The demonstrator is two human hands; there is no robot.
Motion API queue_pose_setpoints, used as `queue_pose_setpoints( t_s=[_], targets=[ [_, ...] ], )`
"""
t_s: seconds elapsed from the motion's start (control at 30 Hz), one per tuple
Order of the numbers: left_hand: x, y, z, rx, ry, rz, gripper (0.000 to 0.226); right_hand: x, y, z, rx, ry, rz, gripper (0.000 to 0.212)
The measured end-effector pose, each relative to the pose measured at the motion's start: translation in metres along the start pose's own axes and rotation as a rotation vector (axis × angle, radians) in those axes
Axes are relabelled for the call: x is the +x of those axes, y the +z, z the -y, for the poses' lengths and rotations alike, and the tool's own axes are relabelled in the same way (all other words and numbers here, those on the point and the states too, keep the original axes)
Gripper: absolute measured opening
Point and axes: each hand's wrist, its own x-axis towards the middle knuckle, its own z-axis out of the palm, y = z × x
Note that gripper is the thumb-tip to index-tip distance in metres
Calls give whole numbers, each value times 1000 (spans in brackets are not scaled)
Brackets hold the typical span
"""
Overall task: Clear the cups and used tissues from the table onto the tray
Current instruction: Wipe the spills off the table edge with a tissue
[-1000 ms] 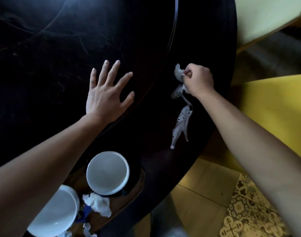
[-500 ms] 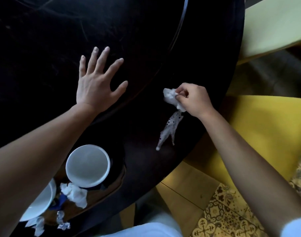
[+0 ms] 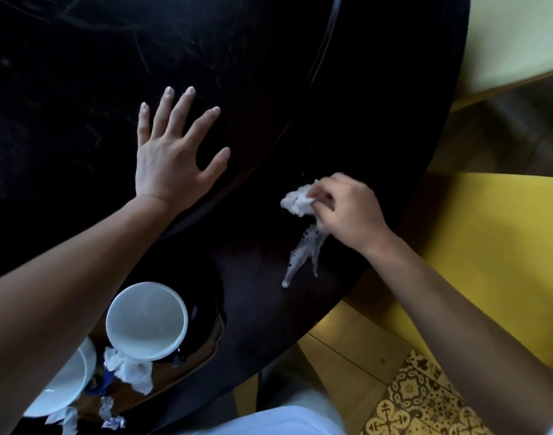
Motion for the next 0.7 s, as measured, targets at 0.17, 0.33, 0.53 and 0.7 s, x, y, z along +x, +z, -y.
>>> queue_pose_setpoints(
  t_s=[0.17,0.33,0.53,0.7],
  targets=[
    [0,0,0,5,2,-5,62,75,-32,-19,48,124,-188,24],
    [-2,0,3,2,1,-3,61,119,-27,-20,-111,131,-54,28],
    [-2,1,4,1,8,-16,60,55,-4,-6,-129,55,8,23],
    [-1,0,3,1,3,-9,61,3,-1,-6,-42,71,68,14]
  ],
)
